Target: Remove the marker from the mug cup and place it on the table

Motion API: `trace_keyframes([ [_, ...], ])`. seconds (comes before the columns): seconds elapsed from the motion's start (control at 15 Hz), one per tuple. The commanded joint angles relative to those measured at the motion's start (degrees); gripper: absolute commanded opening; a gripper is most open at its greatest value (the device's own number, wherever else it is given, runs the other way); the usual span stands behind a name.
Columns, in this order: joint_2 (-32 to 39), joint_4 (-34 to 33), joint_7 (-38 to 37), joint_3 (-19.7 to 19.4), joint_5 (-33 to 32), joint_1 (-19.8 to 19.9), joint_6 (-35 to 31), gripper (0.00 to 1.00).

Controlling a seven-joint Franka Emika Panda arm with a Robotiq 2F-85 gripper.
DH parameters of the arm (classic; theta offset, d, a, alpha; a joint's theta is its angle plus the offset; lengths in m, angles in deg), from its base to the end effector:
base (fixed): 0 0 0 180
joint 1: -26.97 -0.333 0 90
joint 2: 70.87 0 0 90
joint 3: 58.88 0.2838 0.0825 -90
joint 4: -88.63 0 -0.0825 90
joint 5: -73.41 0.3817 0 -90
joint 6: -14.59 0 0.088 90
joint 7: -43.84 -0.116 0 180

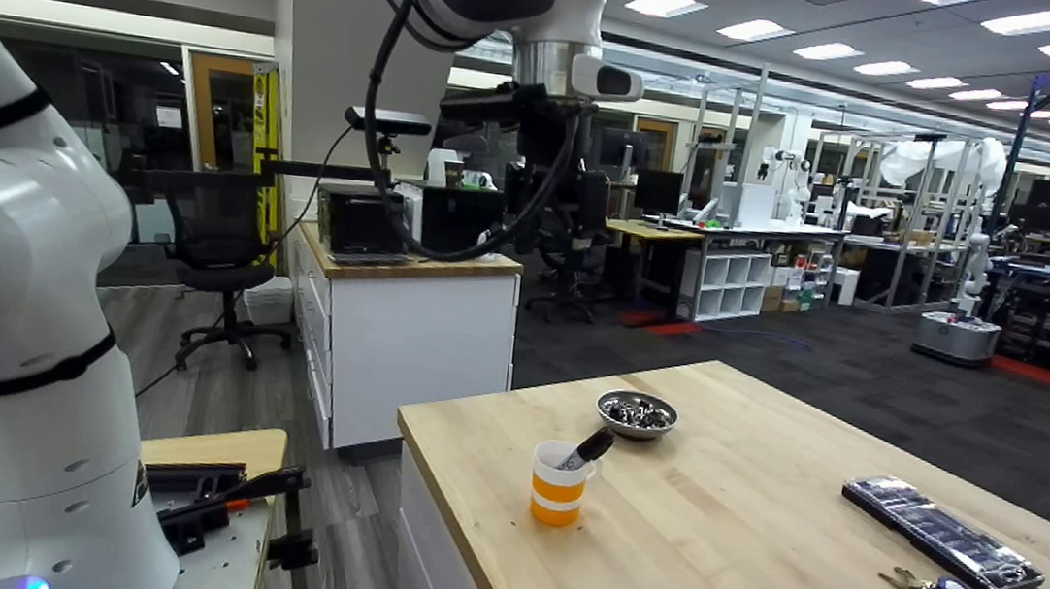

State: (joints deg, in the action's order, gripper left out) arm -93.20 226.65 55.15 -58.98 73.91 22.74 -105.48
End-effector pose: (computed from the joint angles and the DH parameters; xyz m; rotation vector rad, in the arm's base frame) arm 0.4436 0.0325 0.4268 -3.1081 -0.4150 -0.1205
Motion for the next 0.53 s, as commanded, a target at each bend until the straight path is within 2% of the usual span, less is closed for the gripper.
trace_keyframes([
  [0.0, 5.8, -1.6, -1.3, 0.7, -3.6, 1.3, -5.3, 1.0],
  [0.4, 15.8, -4.4, -3.8, 0.8, -7.6, 2.1, -13.8, 1.0],
  [0.47, 12.3, -1.9, -1.2, 0.4, -5.8, 1.5, -12.3, 1.0],
])
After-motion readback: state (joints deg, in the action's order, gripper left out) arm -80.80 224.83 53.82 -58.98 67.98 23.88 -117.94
